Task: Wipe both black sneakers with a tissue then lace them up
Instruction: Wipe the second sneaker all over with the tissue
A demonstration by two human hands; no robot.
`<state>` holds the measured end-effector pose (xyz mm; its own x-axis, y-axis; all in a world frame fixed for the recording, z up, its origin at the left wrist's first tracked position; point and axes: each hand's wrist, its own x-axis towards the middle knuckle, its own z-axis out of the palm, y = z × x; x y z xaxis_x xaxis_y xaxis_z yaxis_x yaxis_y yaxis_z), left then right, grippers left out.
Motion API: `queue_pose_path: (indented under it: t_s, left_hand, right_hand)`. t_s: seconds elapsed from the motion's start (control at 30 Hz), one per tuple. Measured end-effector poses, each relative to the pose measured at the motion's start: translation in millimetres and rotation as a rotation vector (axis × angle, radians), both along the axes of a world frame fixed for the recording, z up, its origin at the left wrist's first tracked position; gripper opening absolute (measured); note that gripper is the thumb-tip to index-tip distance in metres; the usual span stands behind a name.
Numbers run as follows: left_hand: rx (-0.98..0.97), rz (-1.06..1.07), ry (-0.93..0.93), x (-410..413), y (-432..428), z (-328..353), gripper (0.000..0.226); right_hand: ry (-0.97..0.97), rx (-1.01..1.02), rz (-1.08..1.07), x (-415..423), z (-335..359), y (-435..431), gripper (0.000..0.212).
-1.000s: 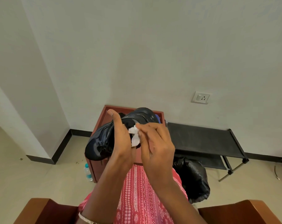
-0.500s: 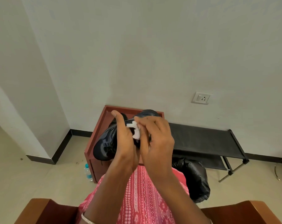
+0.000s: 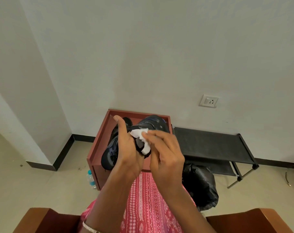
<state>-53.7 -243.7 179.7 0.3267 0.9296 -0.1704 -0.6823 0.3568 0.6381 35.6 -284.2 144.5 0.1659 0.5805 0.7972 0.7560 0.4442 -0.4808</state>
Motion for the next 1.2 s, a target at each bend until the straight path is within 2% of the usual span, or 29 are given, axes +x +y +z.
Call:
queue_pose_path:
  t_s: [0.13,0.23,0.37,0.53,0.63,0.73,0.83,1.0,1.13,1.2]
  left_hand:
    - [0.037,0.052,0.121,5,-7,3,0.083]
    - [0.024,0.053,0.128,6,-6,2,0.082]
    - [0.010,0.090,0.191,1,-6,7,0.085]
    - [-0.012,0.130,0.245,-2,-2,6,0.086]
    - [0.022,0.031,0.237,4,-12,9,0.084]
    - [0.133,0.028,0.320,11,-16,4,0.066]
    - [0.125,0.020,0.353,12,-14,2,0.067]
    - [0.085,0.020,0.286,7,-12,1,0.079]
    - [0.013,0.003,0.237,9,-13,2,0.078]
    - [-0.033,0.034,0.215,9,-11,3,0.079]
  right_hand:
    - [-0.012,-0.119,-0.085,6,26,16,0.032]
    - [-0.081,-0.163,-0.110,5,30,17,0.039]
    - [-0.122,-0.072,-0.247,0,11,-1,0.031]
    - [-0.130,-0.021,-0.268,6,-5,-8,0.024]
    - [-0.181,-0.132,-0.313,8,16,7,0.027]
    - [-0.294,-0.345,-0.299,12,36,26,0.040]
    - [-0.303,-0.458,-0.262,15,43,31,0.038]
    - [-0.252,-0.241,-0.281,12,19,5,0.035]
    - [-0.189,-0.194,-0.333,8,-3,-15,0.039]
    - [-0.160,-0.104,-0.303,11,-9,-19,0.028]
